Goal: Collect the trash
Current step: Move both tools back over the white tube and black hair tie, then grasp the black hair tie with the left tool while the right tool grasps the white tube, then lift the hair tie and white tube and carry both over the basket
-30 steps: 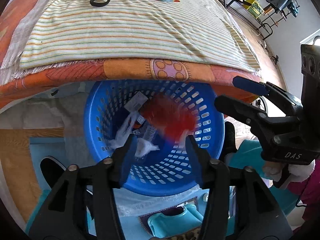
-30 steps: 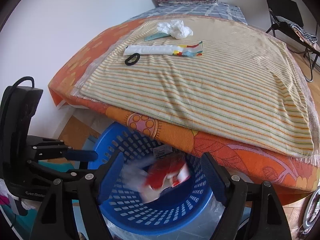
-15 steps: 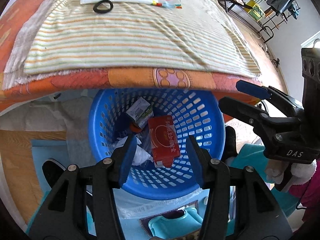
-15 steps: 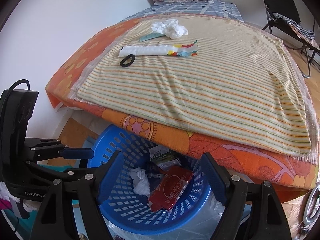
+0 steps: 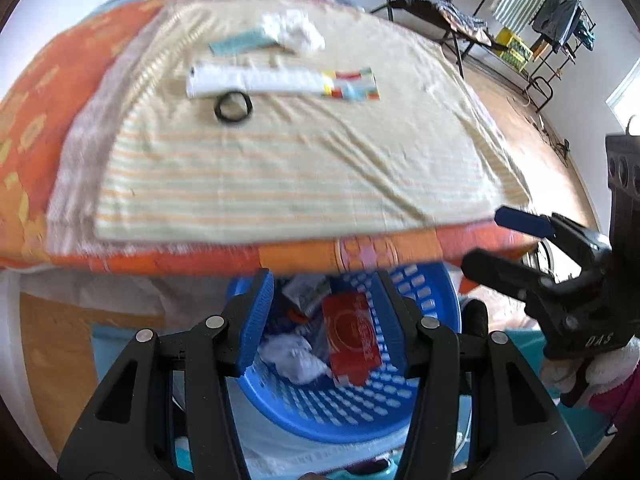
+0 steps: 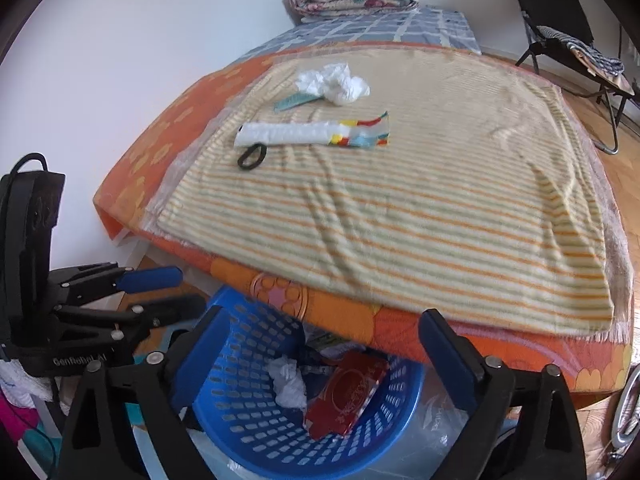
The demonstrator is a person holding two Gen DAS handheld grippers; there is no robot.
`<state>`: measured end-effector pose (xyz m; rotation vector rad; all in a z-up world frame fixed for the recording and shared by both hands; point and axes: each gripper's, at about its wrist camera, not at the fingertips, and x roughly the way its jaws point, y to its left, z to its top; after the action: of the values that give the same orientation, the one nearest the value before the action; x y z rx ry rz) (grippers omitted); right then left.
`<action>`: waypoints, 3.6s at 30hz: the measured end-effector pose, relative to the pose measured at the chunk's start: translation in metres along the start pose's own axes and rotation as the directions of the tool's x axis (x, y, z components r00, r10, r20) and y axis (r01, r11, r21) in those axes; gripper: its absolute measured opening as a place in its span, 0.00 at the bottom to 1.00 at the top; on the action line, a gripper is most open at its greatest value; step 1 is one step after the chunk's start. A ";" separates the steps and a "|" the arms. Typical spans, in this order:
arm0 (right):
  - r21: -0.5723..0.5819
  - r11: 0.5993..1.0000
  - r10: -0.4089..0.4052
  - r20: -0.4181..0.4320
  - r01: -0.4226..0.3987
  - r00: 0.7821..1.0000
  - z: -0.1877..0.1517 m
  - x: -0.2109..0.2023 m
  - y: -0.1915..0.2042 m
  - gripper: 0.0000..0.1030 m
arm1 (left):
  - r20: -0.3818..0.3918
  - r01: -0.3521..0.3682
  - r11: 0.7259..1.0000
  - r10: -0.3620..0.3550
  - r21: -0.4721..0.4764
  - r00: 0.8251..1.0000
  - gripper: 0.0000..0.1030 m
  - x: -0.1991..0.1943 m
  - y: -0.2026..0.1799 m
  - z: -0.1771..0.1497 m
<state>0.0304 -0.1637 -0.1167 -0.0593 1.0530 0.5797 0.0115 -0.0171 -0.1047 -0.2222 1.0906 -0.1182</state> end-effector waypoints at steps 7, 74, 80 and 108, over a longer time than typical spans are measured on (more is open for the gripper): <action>-0.036 0.997 -0.063 0.067 0.066 0.996 0.022 -0.004 -0.002 0.97 | 0.030 -0.017 0.998 0.019 -0.063 0.999 0.51 0.001 0.020 0.038; 0.177 0.975 0.128 0.037 -0.132 0.991 0.150 0.074 -0.061 0.03 | 0.020 -0.108 0.977 0.113 -0.183 0.993 0.03 0.053 0.093 0.139; 0.264 0.950 0.170 0.005 -0.165 0.985 0.141 0.093 -0.071 0.54 | 0.019 -0.114 0.976 0.119 -0.184 0.993 0.03 0.053 0.094 0.138; 0.022 0.987 0.155 0.138 -0.159 0.978 0.118 -0.036 -0.039 0.00 | 0.161 -0.112 0.987 0.130 -0.115 0.978 0.03 -0.014 0.068 0.121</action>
<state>0.1308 -0.1743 -0.0353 0.0921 0.9398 0.6998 0.1117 0.0662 -0.0555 -0.2546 0.9407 0.0668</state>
